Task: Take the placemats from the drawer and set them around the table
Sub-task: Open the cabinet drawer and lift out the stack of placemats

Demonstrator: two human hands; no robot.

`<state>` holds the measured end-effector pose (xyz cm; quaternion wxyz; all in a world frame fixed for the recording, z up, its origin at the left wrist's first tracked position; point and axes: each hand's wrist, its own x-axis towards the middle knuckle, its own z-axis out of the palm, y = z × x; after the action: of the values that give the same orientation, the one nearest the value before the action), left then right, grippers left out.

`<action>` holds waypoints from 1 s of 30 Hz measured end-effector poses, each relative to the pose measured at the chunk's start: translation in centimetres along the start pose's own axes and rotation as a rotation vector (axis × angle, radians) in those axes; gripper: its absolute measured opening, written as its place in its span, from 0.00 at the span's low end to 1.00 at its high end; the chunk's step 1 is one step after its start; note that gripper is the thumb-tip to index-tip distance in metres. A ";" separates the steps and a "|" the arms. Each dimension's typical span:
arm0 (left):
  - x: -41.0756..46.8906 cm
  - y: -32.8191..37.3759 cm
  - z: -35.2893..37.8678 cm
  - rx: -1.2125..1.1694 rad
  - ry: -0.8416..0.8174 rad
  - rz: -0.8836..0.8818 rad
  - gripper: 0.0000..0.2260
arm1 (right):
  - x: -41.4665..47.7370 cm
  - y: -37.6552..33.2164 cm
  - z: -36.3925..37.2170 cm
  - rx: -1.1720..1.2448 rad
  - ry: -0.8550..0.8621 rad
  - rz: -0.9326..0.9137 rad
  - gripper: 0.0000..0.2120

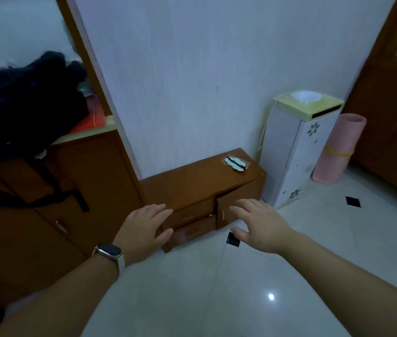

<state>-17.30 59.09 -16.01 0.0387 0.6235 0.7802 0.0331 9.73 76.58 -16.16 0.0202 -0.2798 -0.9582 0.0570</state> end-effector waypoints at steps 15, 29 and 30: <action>11.6 -4.9 6.2 -0.040 -0.045 -0.175 0.30 | 18.0 5.5 7.7 0.107 -0.130 -0.171 0.28; 25.1 -16.8 18.5 -0.173 -0.223 -0.230 0.26 | 32.8 7.3 17.5 0.099 -0.233 -0.166 0.19; 25.8 -17.3 19.8 -0.169 -0.226 -0.224 0.26 | 33.6 7.5 18.9 0.101 -0.235 -0.165 0.20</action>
<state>-37.78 80.51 -37.93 0.1816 0.5268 0.8300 0.0237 -15.92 99.10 -35.60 -0.0736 -0.1902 -0.9695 0.1357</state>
